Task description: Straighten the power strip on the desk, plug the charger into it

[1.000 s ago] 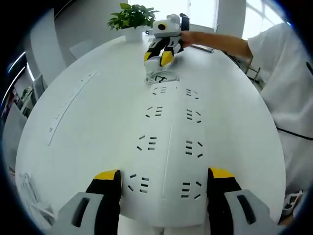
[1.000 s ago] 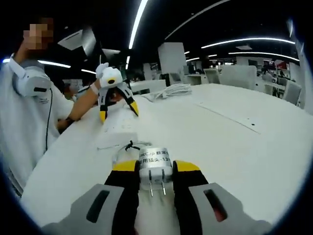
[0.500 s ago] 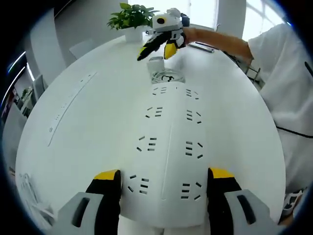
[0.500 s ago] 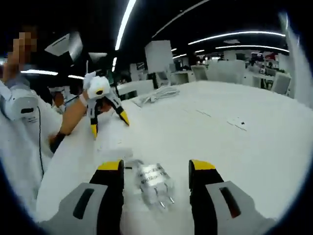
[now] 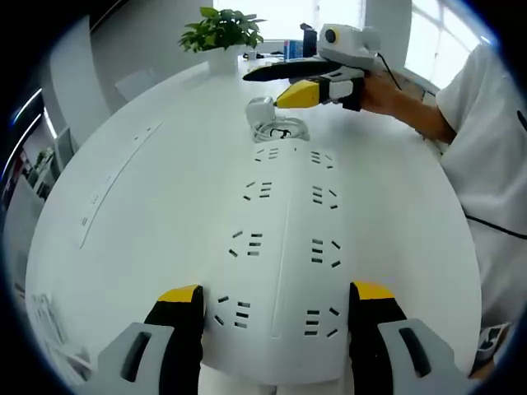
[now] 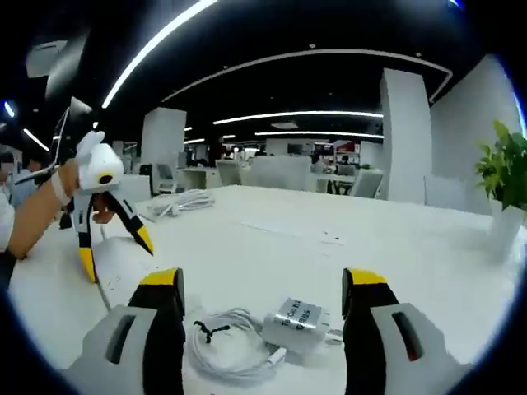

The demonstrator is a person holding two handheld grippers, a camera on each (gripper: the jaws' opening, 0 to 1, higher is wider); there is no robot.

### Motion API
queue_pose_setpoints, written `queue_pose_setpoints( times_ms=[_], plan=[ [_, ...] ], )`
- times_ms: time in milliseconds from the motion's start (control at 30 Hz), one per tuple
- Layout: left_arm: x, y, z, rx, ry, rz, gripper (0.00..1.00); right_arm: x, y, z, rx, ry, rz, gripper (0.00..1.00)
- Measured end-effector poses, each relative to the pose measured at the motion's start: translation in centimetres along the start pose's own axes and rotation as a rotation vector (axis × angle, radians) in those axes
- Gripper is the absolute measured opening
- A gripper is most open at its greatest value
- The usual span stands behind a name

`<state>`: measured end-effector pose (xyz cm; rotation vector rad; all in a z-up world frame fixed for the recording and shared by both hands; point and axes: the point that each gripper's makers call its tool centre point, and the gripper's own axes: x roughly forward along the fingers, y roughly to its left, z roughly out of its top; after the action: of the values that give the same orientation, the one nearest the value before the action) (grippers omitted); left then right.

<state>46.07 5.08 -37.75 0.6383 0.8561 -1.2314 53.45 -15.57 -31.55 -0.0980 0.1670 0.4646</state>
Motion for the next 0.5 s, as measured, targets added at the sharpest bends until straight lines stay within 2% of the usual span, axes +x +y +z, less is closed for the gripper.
queue_pose_setpoints(
  times_ms=[67,167,267,367,500],
  plan=[
    [0.0,0.0,0.0,0.001,-0.001,0.0,0.72,0.1,-0.5,0.2,0.07,-0.039,-0.044,0.72],
    [0.0,-0.1,0.0,0.001,0.001,0.001,0.72,0.0,-1.8,-0.1,0.132,-0.038,-0.124,0.71],
    [0.0,-0.2,0.0,0.002,0.0,0.0,0.72,0.0,-2.8,-1.0,0.233,-0.016,-0.183,0.66],
    [-0.1,-0.2,0.0,0.001,0.001,0.001,0.72,0.1,-2.7,-1.2,0.243,-0.015,-0.174,0.61],
    [-0.1,-0.4,0.0,0.0,0.002,0.002,0.72,0.0,-3.0,-1.7,0.18,0.017,-0.203,0.55]
  ],
)
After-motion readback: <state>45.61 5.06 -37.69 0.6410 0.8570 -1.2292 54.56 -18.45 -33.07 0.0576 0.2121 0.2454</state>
